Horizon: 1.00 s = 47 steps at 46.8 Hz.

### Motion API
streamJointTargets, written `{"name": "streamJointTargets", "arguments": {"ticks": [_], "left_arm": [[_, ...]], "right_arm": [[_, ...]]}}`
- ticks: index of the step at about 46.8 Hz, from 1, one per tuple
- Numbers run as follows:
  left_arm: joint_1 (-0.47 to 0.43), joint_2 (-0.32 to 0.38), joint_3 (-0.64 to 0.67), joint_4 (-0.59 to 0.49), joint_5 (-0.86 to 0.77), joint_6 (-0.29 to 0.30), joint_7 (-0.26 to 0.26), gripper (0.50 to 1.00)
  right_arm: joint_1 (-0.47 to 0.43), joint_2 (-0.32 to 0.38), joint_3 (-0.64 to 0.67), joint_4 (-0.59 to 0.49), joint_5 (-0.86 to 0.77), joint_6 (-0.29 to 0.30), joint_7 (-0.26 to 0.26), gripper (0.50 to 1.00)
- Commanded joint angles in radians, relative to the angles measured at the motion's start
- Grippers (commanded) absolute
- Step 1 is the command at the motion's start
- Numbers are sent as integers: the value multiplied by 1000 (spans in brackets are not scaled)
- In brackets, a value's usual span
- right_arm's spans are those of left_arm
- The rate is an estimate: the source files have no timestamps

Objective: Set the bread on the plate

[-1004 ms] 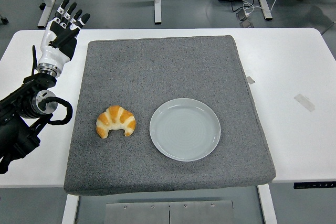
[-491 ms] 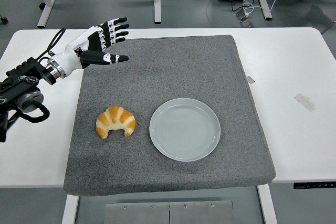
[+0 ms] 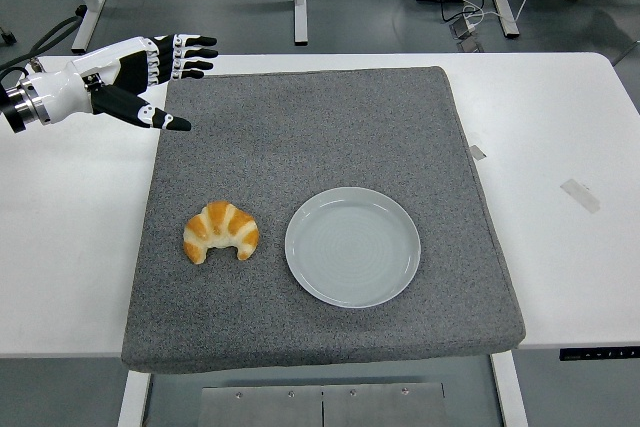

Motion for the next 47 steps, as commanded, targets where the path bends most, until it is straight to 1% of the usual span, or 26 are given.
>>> {"name": "streamJointTargets", "arguments": {"ticks": [1, 6, 14, 18, 25, 34, 38, 42, 47], "left_arm": [[3, 29, 0, -15, 60, -16, -10, 969], [3, 64, 0, -41, 131, -39, -10, 969], [0, 101, 0, -120, 259, -41, -10, 968], [-3, 103, 0, -153, 325, -41, -10, 968], [-10, 96, -1, -166, 431, -40, -10, 963], [-28, 87, -1, -166, 517, -33, -10, 960], [-31, 81, -1, -170, 528, -30, -10, 958], [-30, 72, 0, -184, 537, -29, -10, 958], [-30, 70, 0, -213, 597, -29, -10, 954]], "right_arm": [[0, 0, 0, 0, 0, 0, 0, 1000], [0, 0, 1, 0, 0, 0, 0, 1000], [1, 0, 1, 0, 0, 0, 0, 1000], [1, 0, 1, 0, 0, 0, 0, 1000], [1, 0, 1, 0, 0, 0, 0, 1000], [1, 0, 0, 0, 0, 0, 0, 1000], [1, 0, 1, 0, 0, 0, 0, 1000], [1, 0, 1, 0, 0, 0, 0, 1000], [2, 0, 0, 0, 0, 0, 0, 1000]]}}
